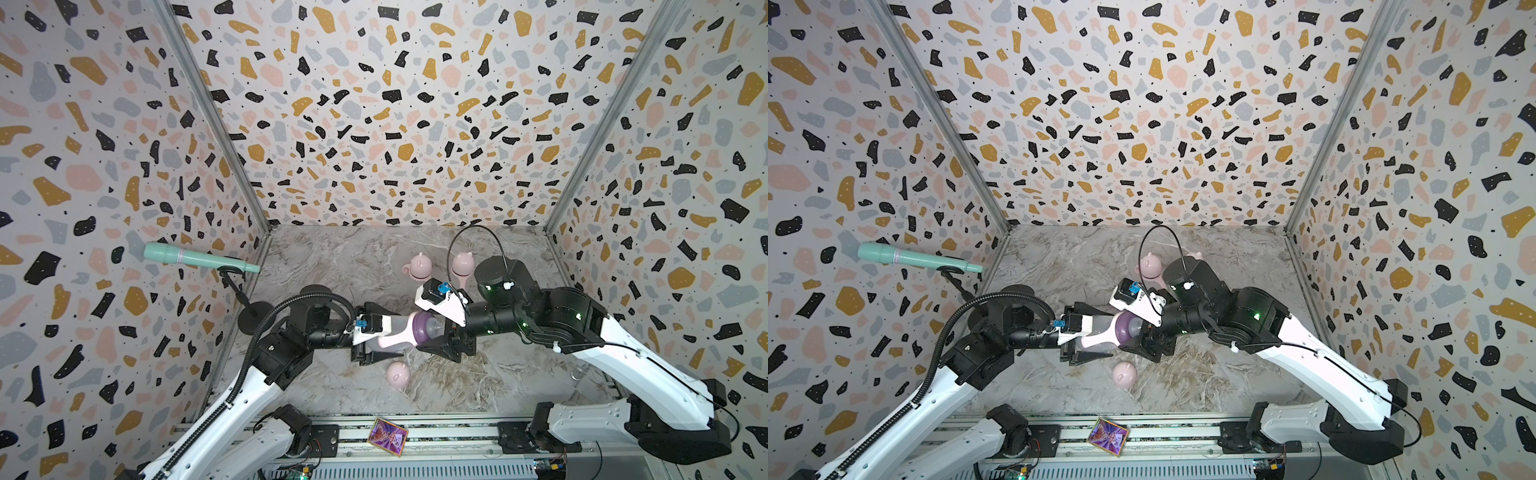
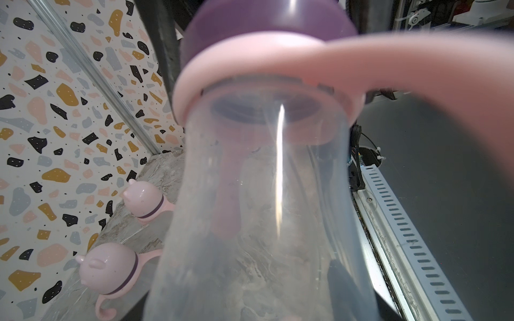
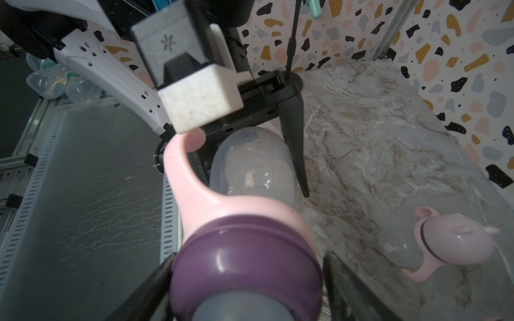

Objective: Assemble the baby bottles
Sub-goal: Screw the nipple onto the baby bottle.

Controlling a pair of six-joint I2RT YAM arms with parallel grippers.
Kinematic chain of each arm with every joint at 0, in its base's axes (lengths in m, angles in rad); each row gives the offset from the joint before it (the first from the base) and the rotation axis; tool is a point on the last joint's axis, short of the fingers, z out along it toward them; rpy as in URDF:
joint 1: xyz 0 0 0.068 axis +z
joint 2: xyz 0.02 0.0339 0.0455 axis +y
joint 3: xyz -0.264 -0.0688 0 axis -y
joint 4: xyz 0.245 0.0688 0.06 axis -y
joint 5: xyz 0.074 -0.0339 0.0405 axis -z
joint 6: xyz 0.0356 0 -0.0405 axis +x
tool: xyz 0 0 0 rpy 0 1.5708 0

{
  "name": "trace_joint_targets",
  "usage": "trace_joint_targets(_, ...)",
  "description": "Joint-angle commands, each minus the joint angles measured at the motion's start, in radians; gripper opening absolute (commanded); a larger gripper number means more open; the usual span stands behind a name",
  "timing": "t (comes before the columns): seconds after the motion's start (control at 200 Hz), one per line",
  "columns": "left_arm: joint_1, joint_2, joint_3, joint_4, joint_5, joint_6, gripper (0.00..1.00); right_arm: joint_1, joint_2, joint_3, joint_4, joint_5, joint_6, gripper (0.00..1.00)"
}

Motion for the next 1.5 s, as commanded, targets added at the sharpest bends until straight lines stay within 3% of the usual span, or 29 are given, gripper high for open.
trace_joint_targets(0.0,0.001,-0.015,0.017,0.046,0.036,-0.007,0.00,0.000,-0.010,0.012,-0.017,0.037,0.016,0.85)
trace_joint_targets(0.205,0.001,-0.015,0.016,0.046,0.038,-0.010,0.00,-0.003,-0.020,0.012,-0.016,0.035,0.012,0.89)
trace_joint_targets(0.391,0.001,-0.018,0.012,0.048,0.036,-0.011,0.00,-0.005,-0.017,0.012,-0.017,0.026,0.012,0.81)
trace_joint_targets(0.631,0.001,-0.032,-0.010,0.089,-0.059,-0.027,0.00,-0.055,-0.002,0.007,-0.029,-0.049,0.018,0.43)
trace_joint_targets(0.836,0.001,-0.095,-0.054,0.172,-0.276,-0.046,0.00,-0.161,0.002,-0.050,0.045,-0.270,0.045,0.16)
trace_joint_targets(1.006,0.001,-0.148,-0.095,0.224,-0.457,-0.033,0.00,-0.252,0.006,-0.115,0.217,-0.452,0.190,0.00)
trace_joint_targets(1.172,0.001,-0.174,-0.113,0.219,-0.593,0.025,0.00,-0.265,0.006,-0.154,0.354,-0.525,0.291,0.00)
trace_joint_targets(1.497,-0.001,-0.195,-0.118,0.220,-0.717,0.086,0.00,-0.267,0.044,-0.140,0.465,-0.572,0.436,0.00)
